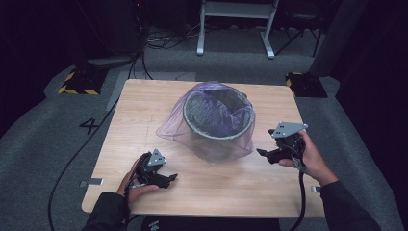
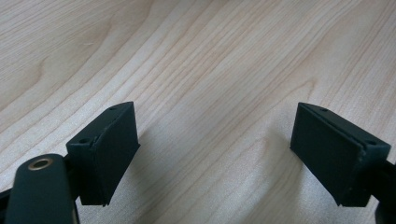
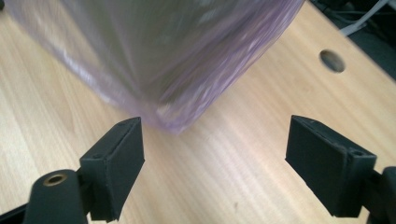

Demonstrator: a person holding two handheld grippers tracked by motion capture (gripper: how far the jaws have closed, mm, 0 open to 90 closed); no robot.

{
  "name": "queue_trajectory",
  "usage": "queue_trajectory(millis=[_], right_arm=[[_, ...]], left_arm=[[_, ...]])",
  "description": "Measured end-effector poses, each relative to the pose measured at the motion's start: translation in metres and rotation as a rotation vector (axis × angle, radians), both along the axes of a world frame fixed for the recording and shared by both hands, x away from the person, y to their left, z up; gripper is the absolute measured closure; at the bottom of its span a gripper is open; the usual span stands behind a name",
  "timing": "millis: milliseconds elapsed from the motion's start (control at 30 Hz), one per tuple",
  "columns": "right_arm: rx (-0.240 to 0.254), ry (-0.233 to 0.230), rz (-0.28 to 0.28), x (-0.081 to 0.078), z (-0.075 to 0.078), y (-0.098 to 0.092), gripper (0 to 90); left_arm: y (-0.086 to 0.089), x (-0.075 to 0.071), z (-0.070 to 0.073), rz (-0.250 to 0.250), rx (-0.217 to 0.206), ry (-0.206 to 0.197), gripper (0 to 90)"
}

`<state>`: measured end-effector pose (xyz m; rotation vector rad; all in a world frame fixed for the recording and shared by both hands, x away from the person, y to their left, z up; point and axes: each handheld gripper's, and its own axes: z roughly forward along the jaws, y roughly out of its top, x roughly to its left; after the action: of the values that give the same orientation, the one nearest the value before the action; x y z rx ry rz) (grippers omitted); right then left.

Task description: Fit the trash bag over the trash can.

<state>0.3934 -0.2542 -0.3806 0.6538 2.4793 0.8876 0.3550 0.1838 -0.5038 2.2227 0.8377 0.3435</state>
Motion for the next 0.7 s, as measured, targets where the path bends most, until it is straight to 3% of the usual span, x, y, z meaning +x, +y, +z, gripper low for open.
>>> queue_trajectory(millis=[333,700], right_arm=[[-0.047,0.058,-0.02,-0.005,-0.032,-0.007,19.4],[-0.088,0.083,-0.05,-0.012,-0.056,-0.02,19.4]], left_arm=[[0.0,0.0,0.0,0.0,-0.001,0.001,14.5],[0.0,0.0,0.0,0.0,0.0,0.001,14.5]])
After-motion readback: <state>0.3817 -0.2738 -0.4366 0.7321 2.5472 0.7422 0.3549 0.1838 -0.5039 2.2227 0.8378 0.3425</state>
